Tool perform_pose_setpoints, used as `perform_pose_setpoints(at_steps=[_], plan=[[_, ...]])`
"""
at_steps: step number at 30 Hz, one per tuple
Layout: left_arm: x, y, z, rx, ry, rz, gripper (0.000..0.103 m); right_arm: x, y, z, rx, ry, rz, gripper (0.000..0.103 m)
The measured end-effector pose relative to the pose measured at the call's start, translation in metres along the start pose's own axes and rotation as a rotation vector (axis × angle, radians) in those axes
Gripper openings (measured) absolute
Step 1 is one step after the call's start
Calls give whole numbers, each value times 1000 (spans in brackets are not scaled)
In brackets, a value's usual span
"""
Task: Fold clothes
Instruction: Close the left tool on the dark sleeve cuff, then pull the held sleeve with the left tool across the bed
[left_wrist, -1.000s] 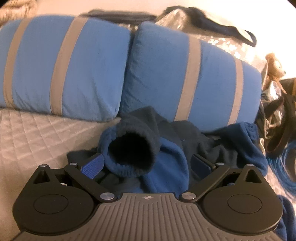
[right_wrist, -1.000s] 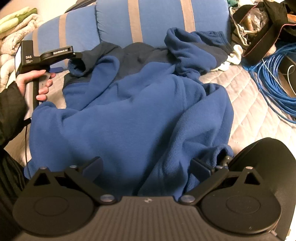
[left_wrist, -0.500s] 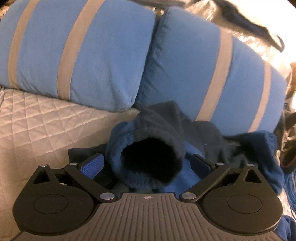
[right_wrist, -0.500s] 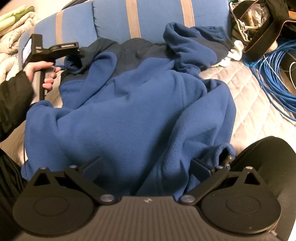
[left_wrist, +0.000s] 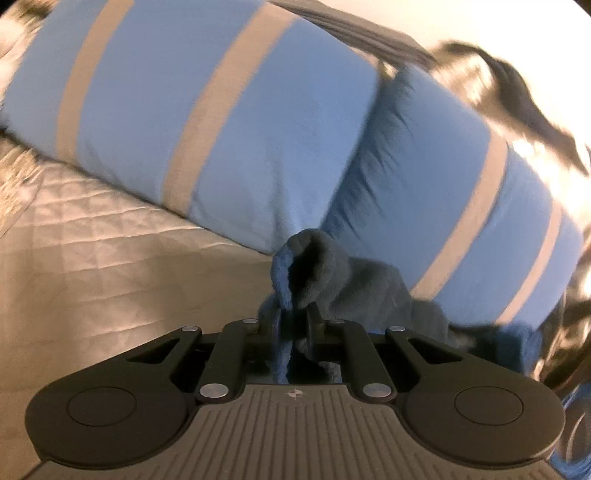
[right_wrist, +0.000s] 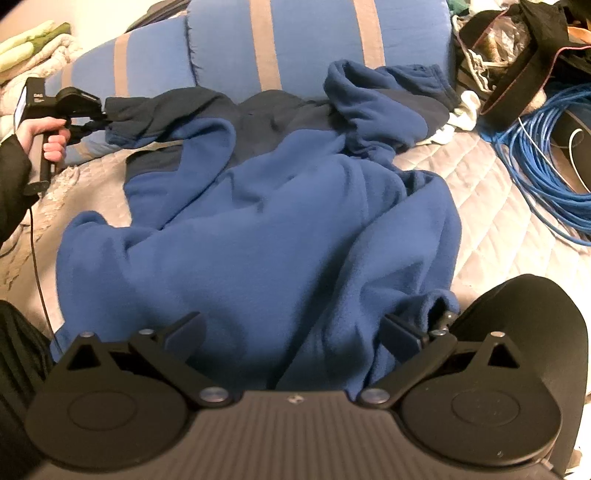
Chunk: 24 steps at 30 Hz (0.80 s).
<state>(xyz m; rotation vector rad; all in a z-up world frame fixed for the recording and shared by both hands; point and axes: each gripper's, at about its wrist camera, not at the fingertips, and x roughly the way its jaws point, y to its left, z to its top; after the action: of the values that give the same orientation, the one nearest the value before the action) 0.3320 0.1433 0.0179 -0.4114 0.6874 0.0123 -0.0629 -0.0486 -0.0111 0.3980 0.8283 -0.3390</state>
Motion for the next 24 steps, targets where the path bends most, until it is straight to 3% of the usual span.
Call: perform_pose_setpoints(at_steps=[15,24], plan=[[-57,67,23,-179,-59,55,13,-16,3,-2,2,-30,0,103],[-121,111,22,-157,-144,193,9,-16,7,-4,6,-26,35,103]])
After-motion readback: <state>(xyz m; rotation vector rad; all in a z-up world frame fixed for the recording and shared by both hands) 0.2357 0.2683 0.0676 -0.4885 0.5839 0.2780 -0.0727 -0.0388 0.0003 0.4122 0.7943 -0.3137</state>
